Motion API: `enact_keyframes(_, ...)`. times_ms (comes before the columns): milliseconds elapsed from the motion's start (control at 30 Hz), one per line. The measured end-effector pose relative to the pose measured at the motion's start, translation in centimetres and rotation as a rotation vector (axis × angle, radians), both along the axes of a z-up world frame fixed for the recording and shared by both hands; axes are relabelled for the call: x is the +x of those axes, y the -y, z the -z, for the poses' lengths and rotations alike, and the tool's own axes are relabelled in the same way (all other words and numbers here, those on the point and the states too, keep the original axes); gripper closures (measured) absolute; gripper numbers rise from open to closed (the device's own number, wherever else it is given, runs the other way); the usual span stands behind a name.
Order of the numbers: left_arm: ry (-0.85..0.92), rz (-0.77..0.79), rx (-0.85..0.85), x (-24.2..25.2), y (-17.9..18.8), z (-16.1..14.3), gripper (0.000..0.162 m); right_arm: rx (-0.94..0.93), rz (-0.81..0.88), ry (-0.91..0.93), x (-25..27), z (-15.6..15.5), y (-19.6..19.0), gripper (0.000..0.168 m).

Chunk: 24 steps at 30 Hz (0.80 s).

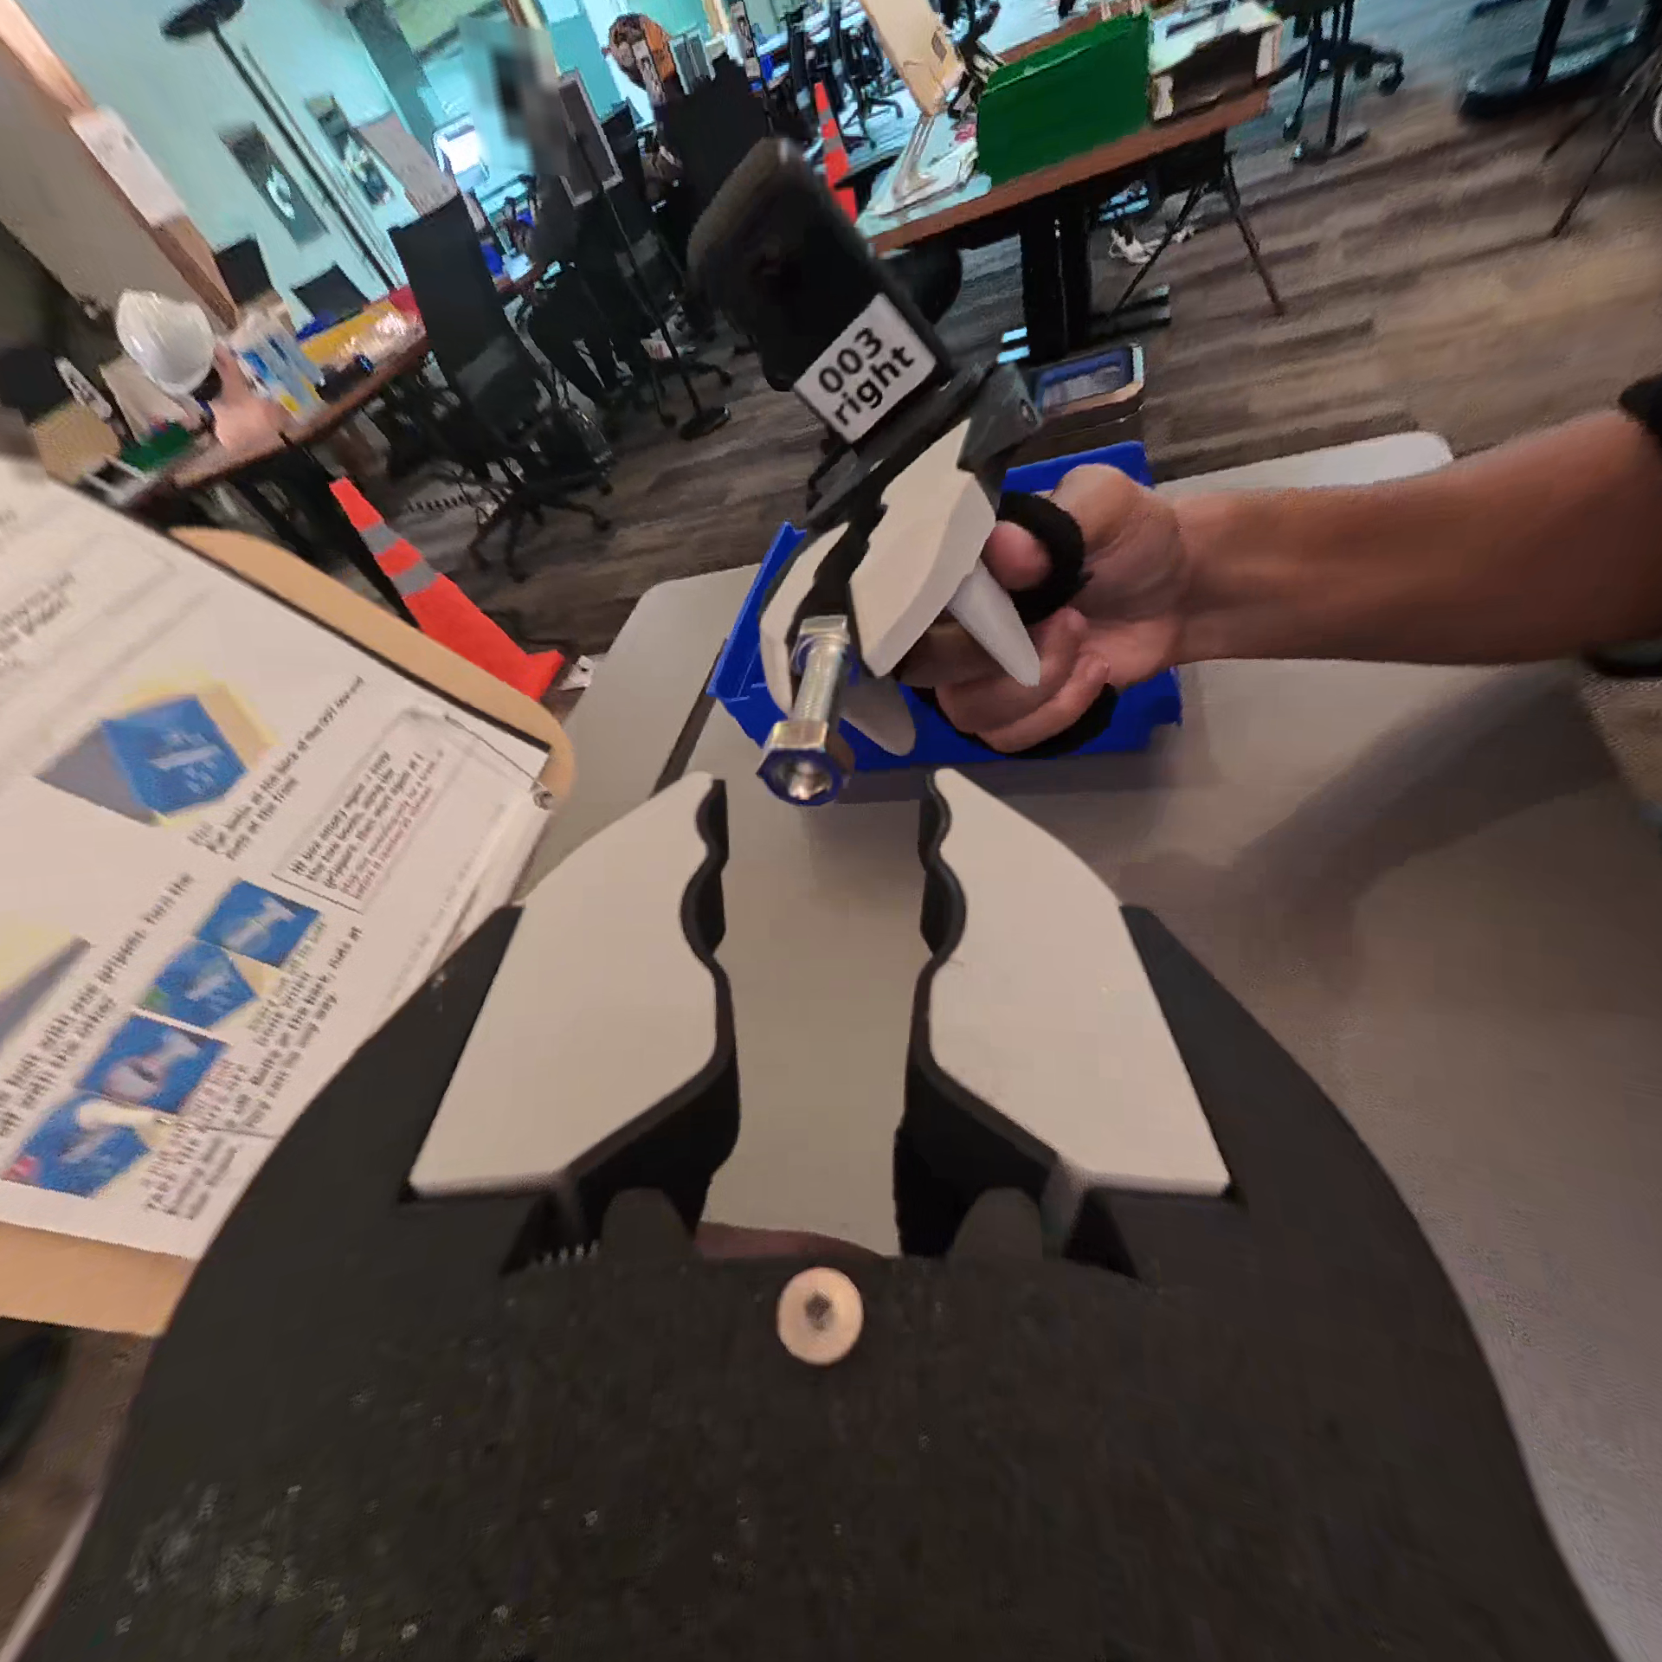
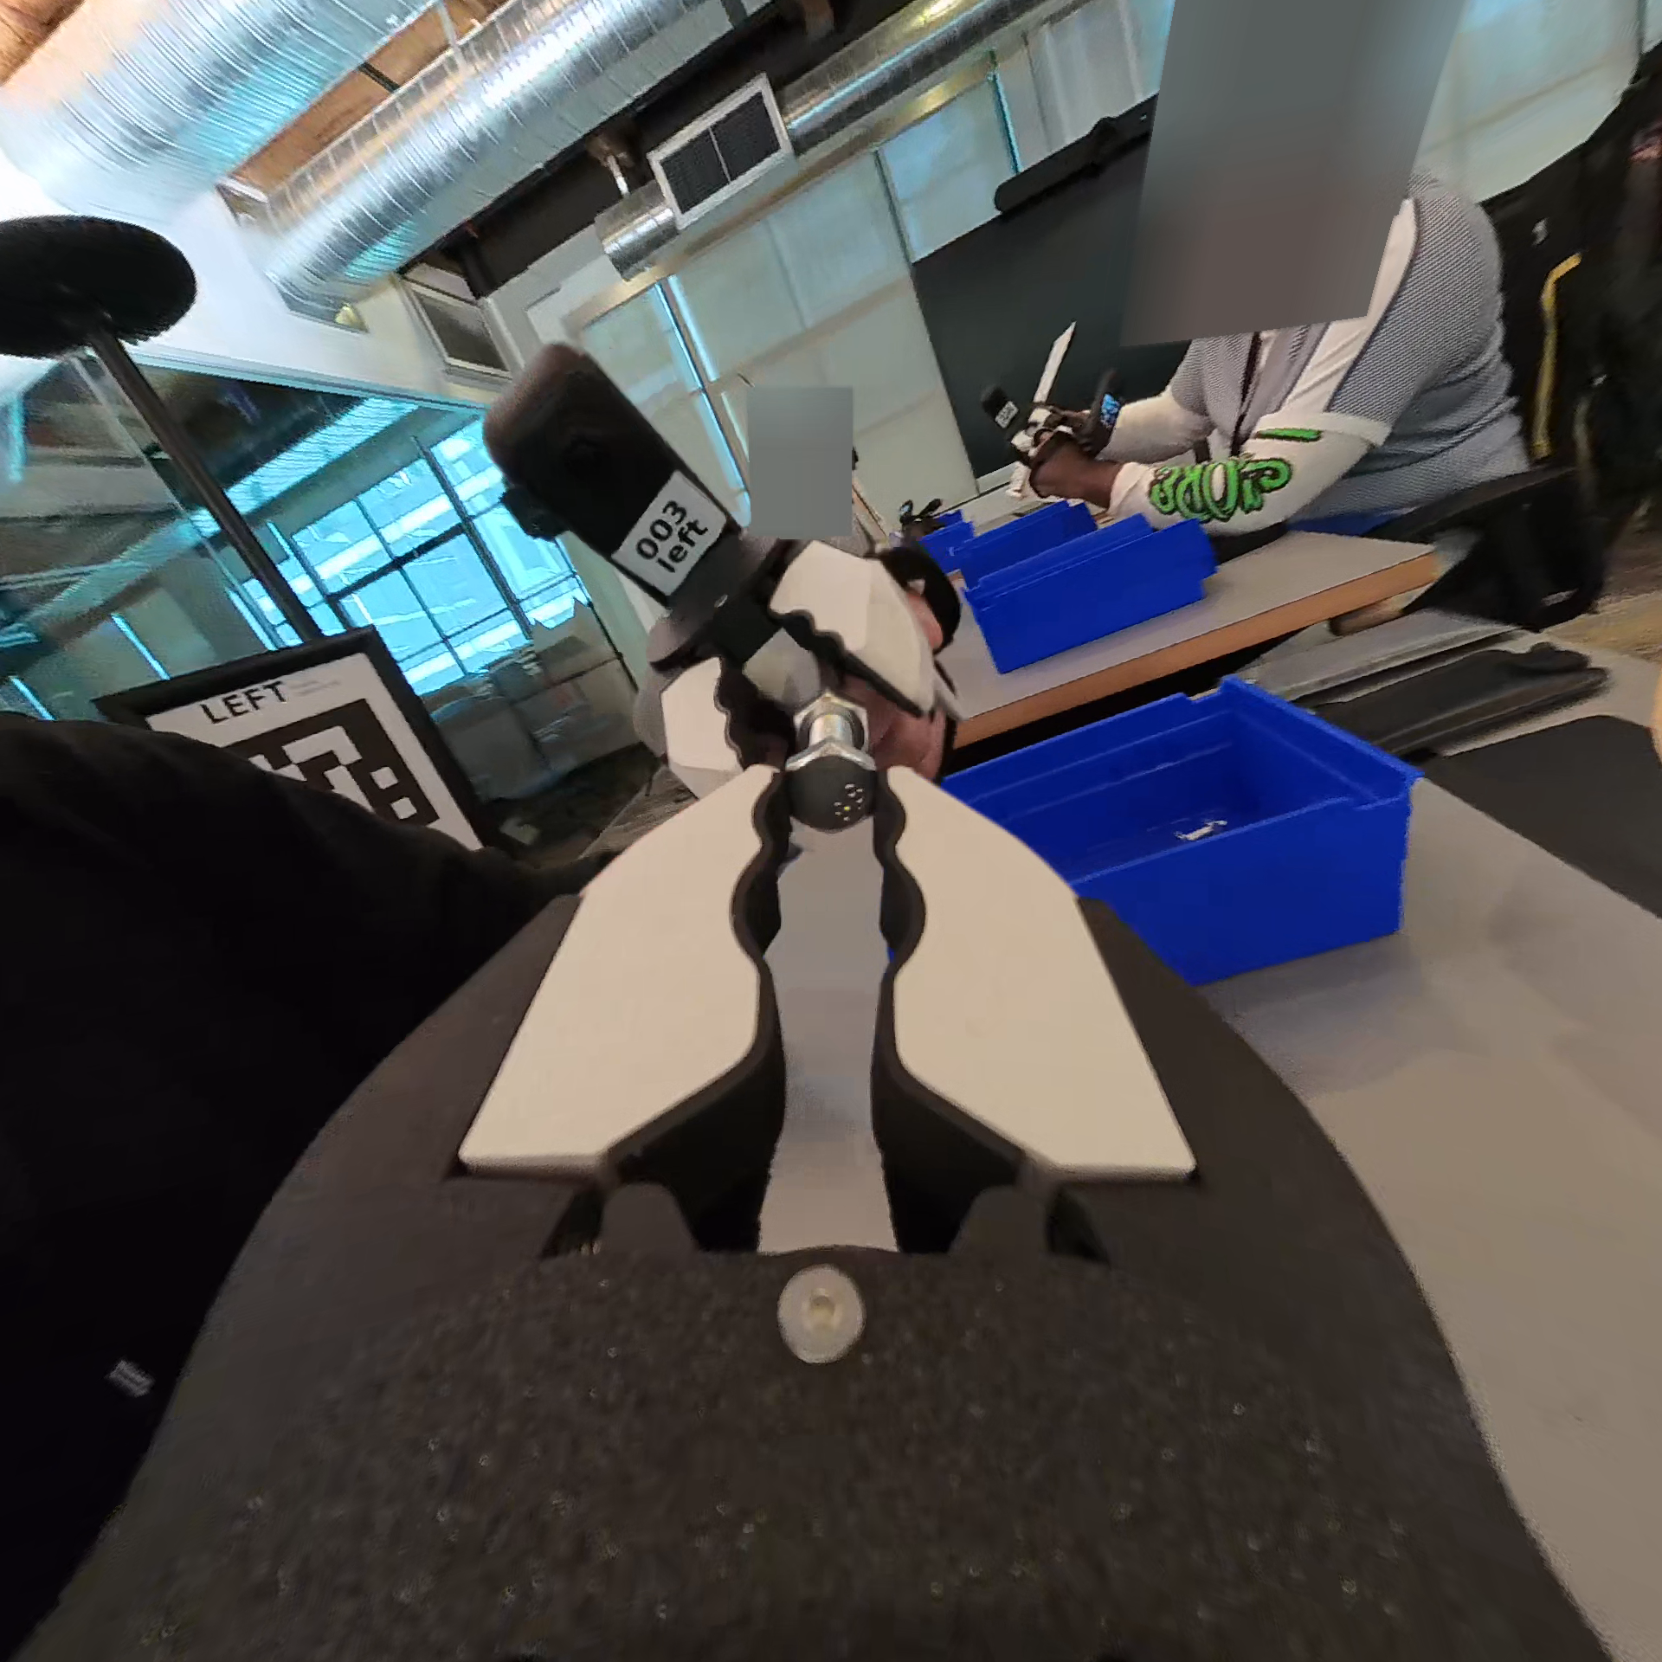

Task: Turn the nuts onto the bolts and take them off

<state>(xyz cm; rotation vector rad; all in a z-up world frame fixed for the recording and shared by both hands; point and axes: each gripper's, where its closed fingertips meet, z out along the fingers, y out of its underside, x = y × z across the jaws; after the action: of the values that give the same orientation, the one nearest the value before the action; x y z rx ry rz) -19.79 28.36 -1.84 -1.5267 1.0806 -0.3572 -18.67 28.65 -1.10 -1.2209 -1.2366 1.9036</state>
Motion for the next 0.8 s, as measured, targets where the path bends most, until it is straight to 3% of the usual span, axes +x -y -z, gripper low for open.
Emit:
enact_keyframes(267,-0.072,0.065,0.094,0.4,0.0,-0.7,0.145,-0.055,-0.056,0.003,0.0,0.0,0.6,0.151)
enact_keyframes(400,-0.079,0.085,0.082,0.6,0.1,-0.3,0.145,-0.043,-0.058,0.009,0.2,0.3,0.7,0.151)
enact_keyframes(500,0.034,0.110,-0.087,0.8,0.3,-0.1,0.145,0.003,-0.034,0.009,0.3,0.6,0.7,0.151)
enact_keyframes(800,0.571,0.170,-0.898,1.0,0.9,-0.2,0.145,0.328,0.147,-0.022,0.3,0.9,0.7,0.151)
